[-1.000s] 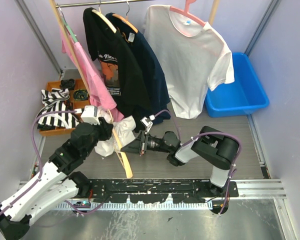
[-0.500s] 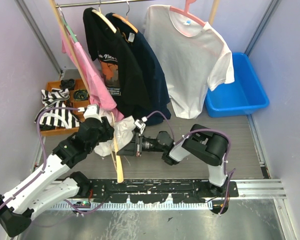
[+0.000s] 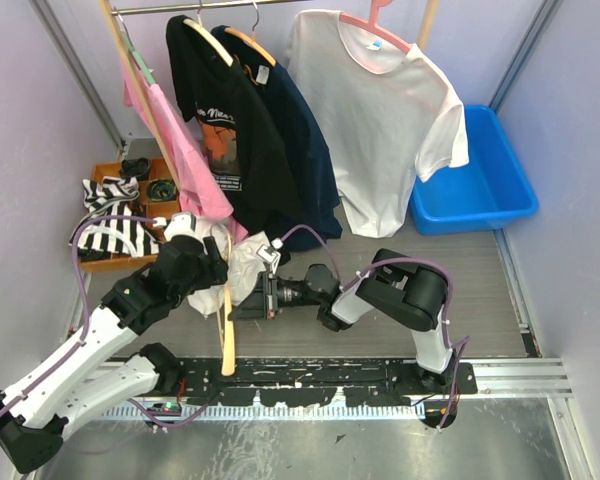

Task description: Place the t-shirt on the hanger

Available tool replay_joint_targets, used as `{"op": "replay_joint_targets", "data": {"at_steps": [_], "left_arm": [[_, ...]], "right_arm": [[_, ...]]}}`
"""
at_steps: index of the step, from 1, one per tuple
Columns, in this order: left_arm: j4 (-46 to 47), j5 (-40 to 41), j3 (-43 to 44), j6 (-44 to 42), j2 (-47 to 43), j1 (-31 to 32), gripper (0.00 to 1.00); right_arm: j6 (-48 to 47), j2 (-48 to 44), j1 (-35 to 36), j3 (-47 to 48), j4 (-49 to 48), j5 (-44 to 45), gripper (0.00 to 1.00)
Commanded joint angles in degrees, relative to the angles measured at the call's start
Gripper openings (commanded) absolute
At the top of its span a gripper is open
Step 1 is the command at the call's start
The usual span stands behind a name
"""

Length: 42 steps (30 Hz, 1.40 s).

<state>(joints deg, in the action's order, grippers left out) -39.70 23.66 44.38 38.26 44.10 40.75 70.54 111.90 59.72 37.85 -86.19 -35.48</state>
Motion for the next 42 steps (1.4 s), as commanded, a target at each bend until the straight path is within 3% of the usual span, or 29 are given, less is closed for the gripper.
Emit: {"op": "replay_joint_targets", "data": {"at_steps": [1, 4, 7, 9, 25, 32, 42], "left_arm": [[-0.7, -2.2, 2.3, 1.1, 0.3, 0.1, 0.68], [-1.3, -3.7, 2.3, 1.5, -0.2, 0.1, 0.70], [-1.9, -4.9, 2.7, 1.7, -2.6, 0.1, 0.85], [-2.6, -4.8, 3.1, 1.5, -3.9, 0.1, 0.87], [-2.6, -9.9, 2.7, -1.5, 1.7, 0.0, 0.82], [-5.4, -5.4, 3.0, -0.6, -8.8, 0.1, 0.84], [-13.7, -10.1, 8.5, -1.7, -11.5, 0.1, 0.80]], "right_arm": [[-4.2, -1.8, 1.6, 2.7, -1.2, -2.5, 0.01], [-6.0, -2.4, 2.0, 3.5, 2.9, -2.8, 0.01], [-6.6, -2.6, 2.1, 4.1, 5.3, -3.3, 0.01], [-7.1, -2.6, 2.2, 4.6, 7.0, -3.6, 0.01], [-10.8, -4.8, 2.5, 8.0, 18.8, -6.1, 0.01], [-12.1, -5.0, 2.5, 9.5, 22.2, -7.6, 0.01], [-14.4, -5.5, 2.5, 11.6, 27.5, -9.1, 0.01]]}}
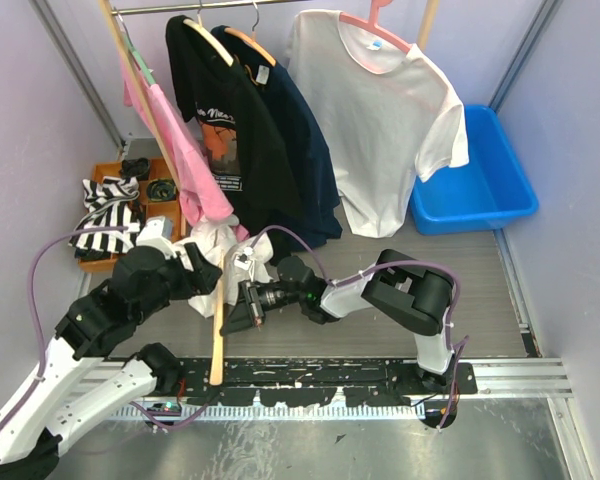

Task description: Place the t-shirt on the hanger

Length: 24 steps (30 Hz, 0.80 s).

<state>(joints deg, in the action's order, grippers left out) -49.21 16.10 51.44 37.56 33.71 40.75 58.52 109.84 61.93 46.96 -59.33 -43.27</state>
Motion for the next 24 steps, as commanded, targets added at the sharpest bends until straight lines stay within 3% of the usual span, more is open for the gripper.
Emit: {"op": "replay_joint_targets", "data": {"at_steps": [1, 11, 24], "left_arm": [[-5.0, -2.7, 1.6, -1.0, -1.7, 0.0, 0.79], [-9.0, -2.7, 2.4, -0.1, 0.1, 0.1, 0.75], [-1.4, 2.3, -4.0, 1.5, 7.9, 0.1, 0.78]], "right_arm": [[-2.6, -3.7, 0.3, 2.5, 1.3, -1.5, 0.01], [-5.1, -4.9, 0.3, 3.7, 6.0, -2.2, 0.01], [-8.0, -7.0, 0.3, 5.2, 11.4, -3.3, 0.01]]}}
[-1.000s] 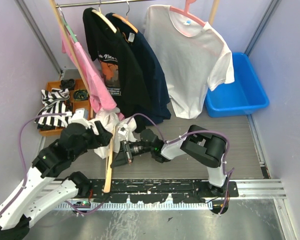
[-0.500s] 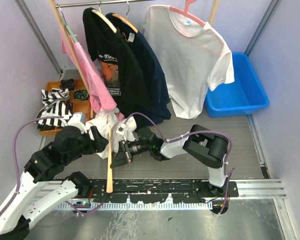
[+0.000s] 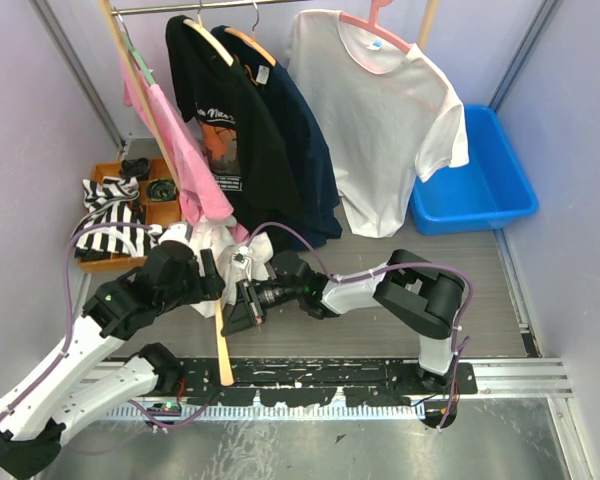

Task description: Place the t-shirt on the hanger

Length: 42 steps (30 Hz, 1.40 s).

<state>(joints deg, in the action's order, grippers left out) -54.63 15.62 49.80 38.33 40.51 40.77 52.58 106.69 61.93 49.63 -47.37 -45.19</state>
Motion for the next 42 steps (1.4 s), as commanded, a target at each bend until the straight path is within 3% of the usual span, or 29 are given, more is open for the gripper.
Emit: {"op": "replay_joint_targets", "data": {"at_steps": [1, 14, 25, 34, 38, 42], "left_arm": [[4.6, 3.3, -2.7, 0.7, 1.3, 0.0, 0.78], [14.1, 12.1, -8.5, -0.5, 0.2, 0.1, 0.76], [24.1, 13.6, -14.3, -2.1, 1.2, 0.0, 0.72], [24.0, 15.0, -14.8, -0.9, 4.2, 0.1, 0.30], [22.5, 15.4, -12.9, -1.0, 4.7, 0.1, 0.01], [19.8, 16.3, -10.4, -1.9, 4.3, 0.1, 0.00]], "right_arm": [[-2.1, -4.0, 0.3, 2.6, -0.4, -1.4, 0.01], [-2.8, -4.6, 0.3, 3.1, 0.5, -2.5, 0.01], [-3.6, -5.3, 0.3, 3.5, 2.0, -3.0, 0.01], [-3.9, -5.2, 0.3, 4.0, 2.6, -3.4, 0.01], [-4.1, -5.6, 0.3, 3.9, 3.0, -3.4, 0.01], [-4.0, -6.2, 0.3, 3.5, 3.5, -3.1, 0.01]]}}
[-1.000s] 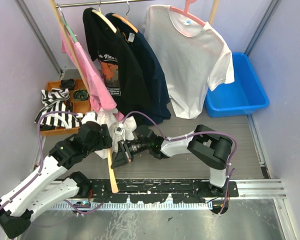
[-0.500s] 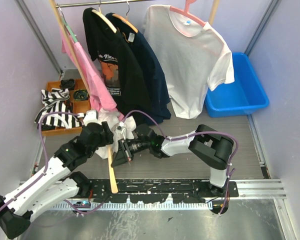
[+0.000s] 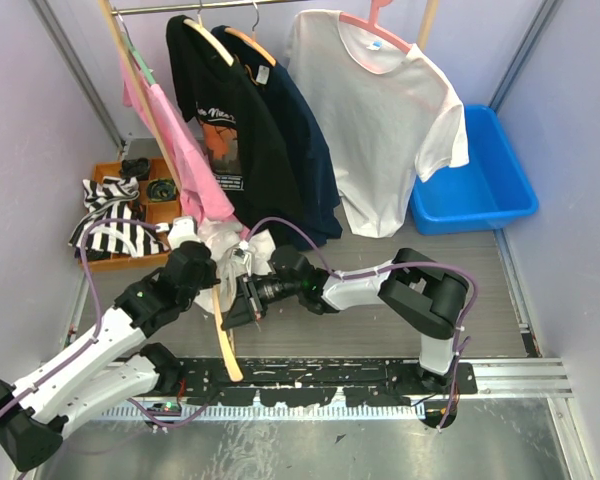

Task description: Place the t-shirt on the hanger

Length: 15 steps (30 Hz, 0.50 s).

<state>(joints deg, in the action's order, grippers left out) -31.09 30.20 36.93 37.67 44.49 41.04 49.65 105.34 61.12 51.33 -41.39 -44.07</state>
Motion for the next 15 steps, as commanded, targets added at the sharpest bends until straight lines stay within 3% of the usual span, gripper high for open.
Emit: {"op": "replay_joint_targets", "data": {"at_steps": [1, 3, 8, 15], "left_arm": [[-4.4, 1.8, 3.0, -1.4, -0.1, -0.1, 0.00], [-5.6, 1.9, 3.9, -1.7, -1.1, -0.2, 0.00], [-7.6, 2.1, 5.1, -2.2, -3.0, -0.2, 0.00], [-10.0, 1.2, 6.9, -2.5, -5.8, -0.2, 0.00]], "right_arm": [[-1.1, -5.1, 1.1, 1.6, -2.2, -4.1, 0.01], [-1.4, -5.6, 1.1, 1.2, -0.8, -3.9, 0.05], [-7.5, -10.7, 1.1, 0.1, 12.3, -1.4, 0.33], [-16.1, -22.9, -3.4, 0.2, 37.6, 16.0, 0.42]]}}
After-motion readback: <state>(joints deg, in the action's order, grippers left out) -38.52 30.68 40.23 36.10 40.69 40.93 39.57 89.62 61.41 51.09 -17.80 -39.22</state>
